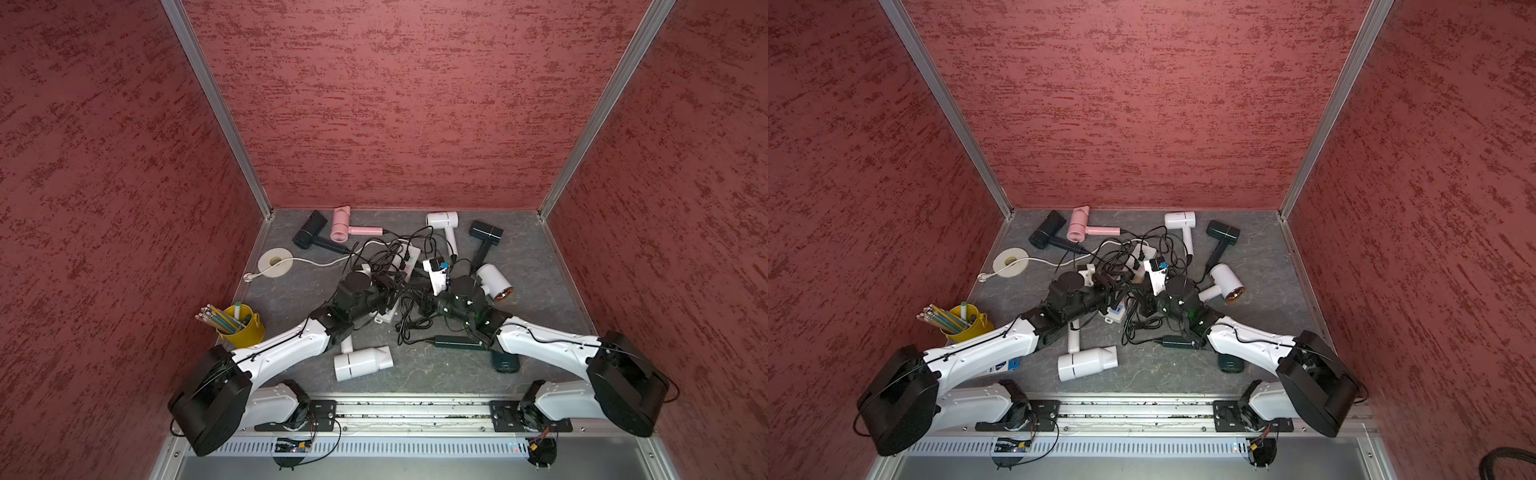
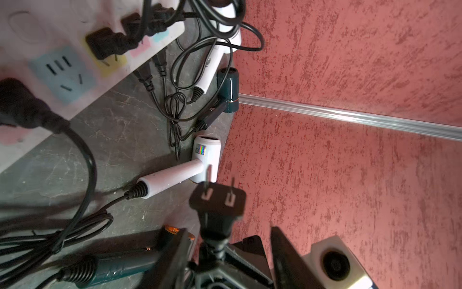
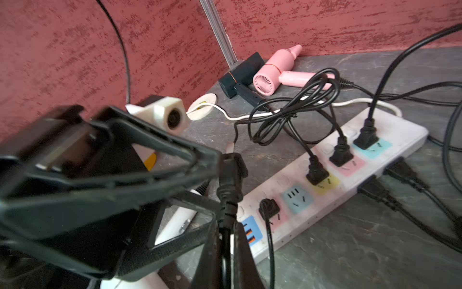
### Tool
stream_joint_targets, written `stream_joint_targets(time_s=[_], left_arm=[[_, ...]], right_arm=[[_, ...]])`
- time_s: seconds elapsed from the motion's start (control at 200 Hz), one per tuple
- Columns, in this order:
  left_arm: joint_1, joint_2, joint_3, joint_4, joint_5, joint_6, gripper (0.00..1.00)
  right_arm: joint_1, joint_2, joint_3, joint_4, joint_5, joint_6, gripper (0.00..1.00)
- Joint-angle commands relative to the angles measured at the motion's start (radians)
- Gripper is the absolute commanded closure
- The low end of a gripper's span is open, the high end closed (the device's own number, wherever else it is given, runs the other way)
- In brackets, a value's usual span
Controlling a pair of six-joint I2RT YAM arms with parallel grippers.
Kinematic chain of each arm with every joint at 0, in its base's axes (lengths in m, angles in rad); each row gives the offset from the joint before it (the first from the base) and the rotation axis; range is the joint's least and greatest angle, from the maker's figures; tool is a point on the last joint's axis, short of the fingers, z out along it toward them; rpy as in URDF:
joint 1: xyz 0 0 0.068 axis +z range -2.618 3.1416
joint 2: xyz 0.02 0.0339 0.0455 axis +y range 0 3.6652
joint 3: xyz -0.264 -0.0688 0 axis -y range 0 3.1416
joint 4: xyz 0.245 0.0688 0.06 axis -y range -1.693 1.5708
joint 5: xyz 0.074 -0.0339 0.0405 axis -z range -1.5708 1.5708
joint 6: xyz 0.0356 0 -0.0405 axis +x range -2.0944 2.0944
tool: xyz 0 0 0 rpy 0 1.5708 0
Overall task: Charge the blow dryers
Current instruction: Pick up the plug from the center of the board.
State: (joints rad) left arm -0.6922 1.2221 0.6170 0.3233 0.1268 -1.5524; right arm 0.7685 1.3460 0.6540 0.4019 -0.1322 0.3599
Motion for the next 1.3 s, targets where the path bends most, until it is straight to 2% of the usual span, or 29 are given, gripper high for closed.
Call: stream_joint_targets(time_s=[0.0, 0.065, 0.17, 0.446, 0.531, 0.641, 0.806, 0.942, 1.147, 1.292], left_arm=[[0.025, -0.057, -0.016, -0.040, 0.021, 0.050, 0.24], [0.057, -0.089, -0.014, -0.102, 0.046, 0.085, 0.16], [0.129, -0.135, -0.014, -0.178, 0.114, 0.153, 0.09], [0.307, -0.220, 0.004, -0.337, 0.281, 0.268, 0.08], [0.338, -0.229, 0.017, -0.356, 0.319, 0.281, 0.08], [0.356, -0.232, 0.022, -0.353, 0.352, 0.278, 0.08], [0.361, -0.223, 0.021, -0.323, 0.382, 0.255, 0.08], [0.360, -0.213, 0.016, -0.288, 0.394, 0.231, 0.09], [0.351, -0.180, 0.006, -0.229, 0.406, 0.190, 0.09], [0.312, -0.139, 0.008, -0.185, 0.405, 0.160, 0.09]], right_arm=[[-0.010, -0.032, 0.067, -0.153, 0.095, -0.141, 1.00], [-0.013, -0.043, 0.088, -0.215, 0.146, -0.214, 1.00], [-0.014, -0.086, 0.098, -0.261, 0.242, -0.331, 1.00], [-0.014, -0.120, 0.202, -0.387, 0.477, -0.727, 1.00], [-0.014, -0.117, 0.239, -0.416, 0.514, -0.866, 1.00], [-0.018, -0.130, 0.250, -0.352, 0.592, -1.025, 1.00], [-0.059, -0.105, 0.320, -0.390, 0.554, -1.176, 1.00], [-0.069, -0.091, 0.268, -0.357, 0.495, -1.236, 1.00], [-0.069, -0.112, 0.126, -0.313, 0.219, -1.322, 1.00], [-0.069, -0.111, 0.042, -0.252, 0.103, -1.352, 1.00]])
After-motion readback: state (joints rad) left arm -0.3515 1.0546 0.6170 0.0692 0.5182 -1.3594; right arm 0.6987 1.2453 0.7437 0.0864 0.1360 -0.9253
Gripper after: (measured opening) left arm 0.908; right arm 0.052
